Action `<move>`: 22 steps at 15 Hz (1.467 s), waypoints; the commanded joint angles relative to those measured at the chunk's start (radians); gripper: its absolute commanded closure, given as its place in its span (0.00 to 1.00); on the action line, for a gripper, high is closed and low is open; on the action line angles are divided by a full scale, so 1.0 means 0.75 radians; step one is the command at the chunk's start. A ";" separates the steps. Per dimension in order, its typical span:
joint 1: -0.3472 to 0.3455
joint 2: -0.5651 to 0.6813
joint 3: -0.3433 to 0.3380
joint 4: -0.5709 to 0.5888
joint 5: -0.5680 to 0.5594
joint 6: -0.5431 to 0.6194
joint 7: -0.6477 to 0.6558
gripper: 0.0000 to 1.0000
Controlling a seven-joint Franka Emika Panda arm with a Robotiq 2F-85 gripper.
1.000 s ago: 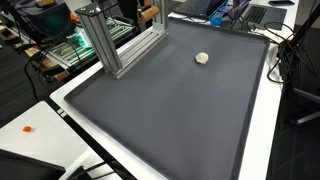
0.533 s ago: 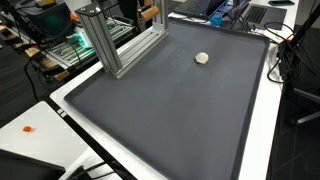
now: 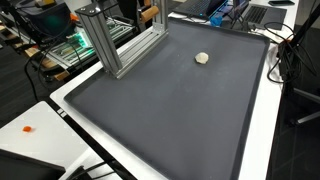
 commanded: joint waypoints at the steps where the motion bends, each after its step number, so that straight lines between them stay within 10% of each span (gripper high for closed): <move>1: 0.022 -0.063 -0.018 -0.072 0.038 0.038 0.008 0.00; 11: 0.028 -0.060 -0.011 -0.124 0.052 0.124 0.009 0.02; 18: 0.040 -0.060 -0.011 -0.130 0.064 0.148 0.004 0.47; 22: 0.039 -0.059 -0.011 -0.130 0.060 0.144 0.003 0.47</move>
